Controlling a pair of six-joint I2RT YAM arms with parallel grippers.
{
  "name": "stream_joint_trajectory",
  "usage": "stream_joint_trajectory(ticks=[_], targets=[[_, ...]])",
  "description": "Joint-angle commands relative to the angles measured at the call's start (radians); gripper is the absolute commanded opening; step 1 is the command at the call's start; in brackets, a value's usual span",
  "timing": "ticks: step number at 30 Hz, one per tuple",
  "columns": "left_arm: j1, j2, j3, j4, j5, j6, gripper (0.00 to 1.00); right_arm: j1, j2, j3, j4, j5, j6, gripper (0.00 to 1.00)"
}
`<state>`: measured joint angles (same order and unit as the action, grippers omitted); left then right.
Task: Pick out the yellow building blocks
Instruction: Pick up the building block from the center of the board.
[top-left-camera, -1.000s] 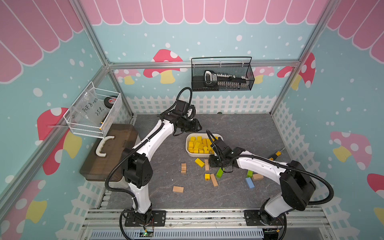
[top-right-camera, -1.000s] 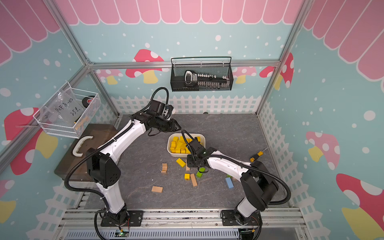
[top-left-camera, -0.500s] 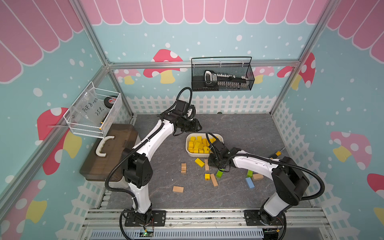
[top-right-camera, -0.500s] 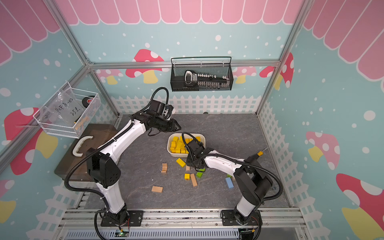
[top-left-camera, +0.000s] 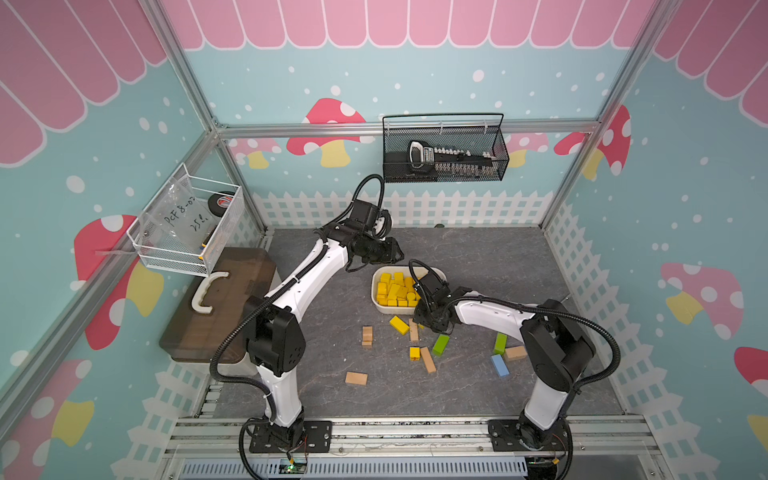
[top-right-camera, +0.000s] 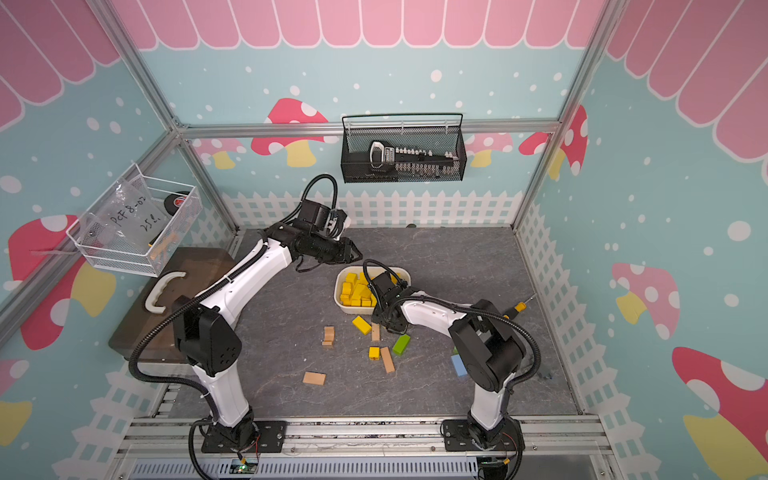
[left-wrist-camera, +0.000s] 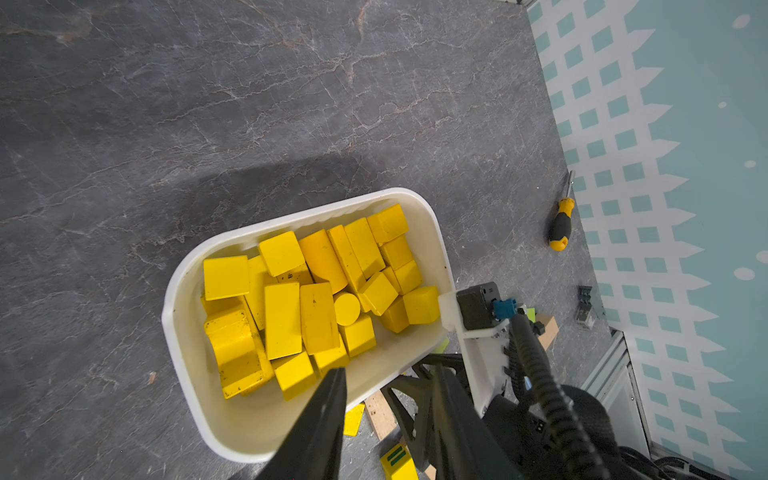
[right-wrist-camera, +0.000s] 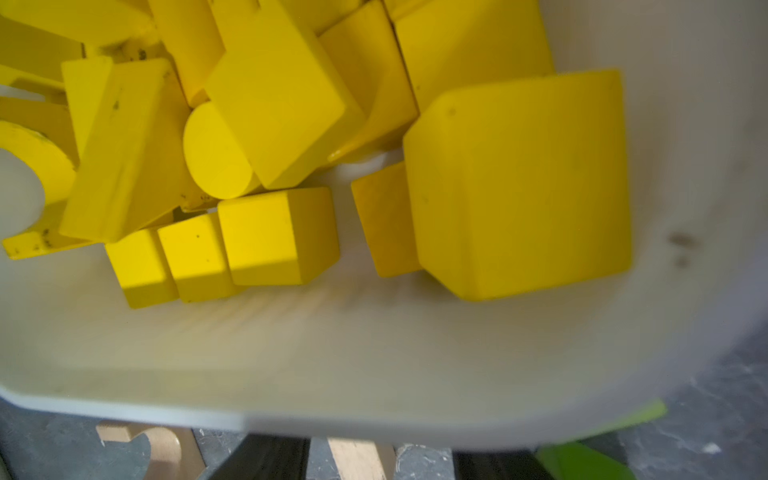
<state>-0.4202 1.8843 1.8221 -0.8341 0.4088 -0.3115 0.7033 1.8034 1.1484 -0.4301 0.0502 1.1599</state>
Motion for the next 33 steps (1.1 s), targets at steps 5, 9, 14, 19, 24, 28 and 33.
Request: stream_joint_trajectory(ticks=[5, 9, 14, 19, 24, 28, 33], targets=[[0.017, -0.007, 0.029, -0.010, 0.015, -0.005, 0.39, -0.014, 0.082, 0.075, -0.097, 0.074, 0.018, 0.46], [0.031, -0.007, 0.030, -0.010, 0.015, -0.005, 0.39, -0.014, 0.082, 0.070, -0.104, 0.073, -0.009, 0.28], [0.033, -0.007, 0.030, -0.010, 0.016, -0.005, 0.39, -0.014, 0.027, 0.031, -0.111, 0.059, -0.020, 0.19], [0.034, -0.008, 0.029, -0.010, 0.016, -0.006, 0.39, -0.011, -0.087, -0.039, -0.120, 0.049, -0.039, 0.16], [0.034, -0.007, 0.030, -0.010, 0.016, -0.006, 0.39, -0.013, -0.221, -0.091, -0.138, 0.042, -0.065, 0.17], [0.034, -0.010, 0.030, -0.010, 0.016, -0.006, 0.39, -0.050, -0.264, -0.023, -0.174, 0.046, -0.136, 0.21], [0.035, -0.017, 0.030, -0.010, 0.014, -0.006, 0.39, -0.128, -0.147, 0.161, -0.193, 0.005, -0.246, 0.22]])
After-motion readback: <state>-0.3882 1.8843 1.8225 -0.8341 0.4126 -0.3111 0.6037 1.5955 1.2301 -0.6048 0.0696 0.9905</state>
